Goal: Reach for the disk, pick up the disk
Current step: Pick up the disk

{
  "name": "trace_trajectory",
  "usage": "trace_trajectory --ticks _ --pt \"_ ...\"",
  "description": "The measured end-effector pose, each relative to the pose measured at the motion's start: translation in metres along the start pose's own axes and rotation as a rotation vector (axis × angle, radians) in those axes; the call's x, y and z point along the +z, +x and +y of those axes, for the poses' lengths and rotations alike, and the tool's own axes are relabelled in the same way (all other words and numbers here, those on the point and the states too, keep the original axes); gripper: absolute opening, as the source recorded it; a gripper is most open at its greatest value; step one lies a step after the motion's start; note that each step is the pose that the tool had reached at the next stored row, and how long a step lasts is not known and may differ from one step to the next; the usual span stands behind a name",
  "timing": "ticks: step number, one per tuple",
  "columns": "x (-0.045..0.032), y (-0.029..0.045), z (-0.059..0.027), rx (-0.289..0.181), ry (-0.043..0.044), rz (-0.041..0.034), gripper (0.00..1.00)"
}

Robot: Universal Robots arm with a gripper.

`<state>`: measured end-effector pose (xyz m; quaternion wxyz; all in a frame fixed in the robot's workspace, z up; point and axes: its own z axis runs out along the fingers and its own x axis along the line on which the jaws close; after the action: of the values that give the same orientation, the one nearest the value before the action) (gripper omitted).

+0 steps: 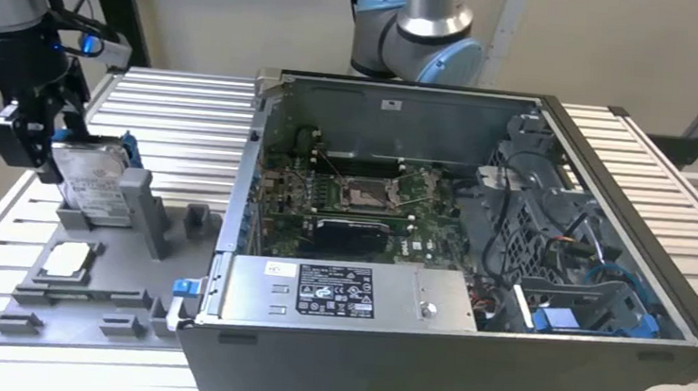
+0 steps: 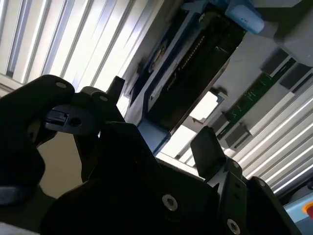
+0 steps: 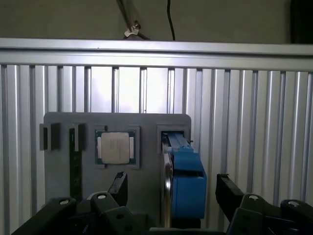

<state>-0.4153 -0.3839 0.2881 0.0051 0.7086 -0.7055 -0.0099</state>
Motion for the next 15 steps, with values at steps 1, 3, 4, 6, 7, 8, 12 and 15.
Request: trace_trajectory --ticks 1,3,4,6,7,8,12,15 --pt "0.0011 -0.0001 -0.0001 0.000 0.0018 0.0000 1.00" --pt "0.0034 -0.0003 -0.0001 0.000 0.0034 -0.0001 1.00" --pt "0.0046 -0.0004 -0.0001 0.000 0.0034 0.0000 1.00" --pt "0.0069 -0.0005 -0.0002 0.001 0.0035 0.0000 1.00" --pt "0.0078 -0.0005 -0.0002 0.001 0.0034 0.0000 1.00" --pt "0.0086 -0.0006 -0.0001 0.001 0.0043 0.0000 1.00" --pt "0.0114 -0.0011 -0.0001 0.001 0.0114 0.0000 1.00" --pt "0.0140 -0.0011 0.0001 0.001 0.0119 0.0000 1.00"
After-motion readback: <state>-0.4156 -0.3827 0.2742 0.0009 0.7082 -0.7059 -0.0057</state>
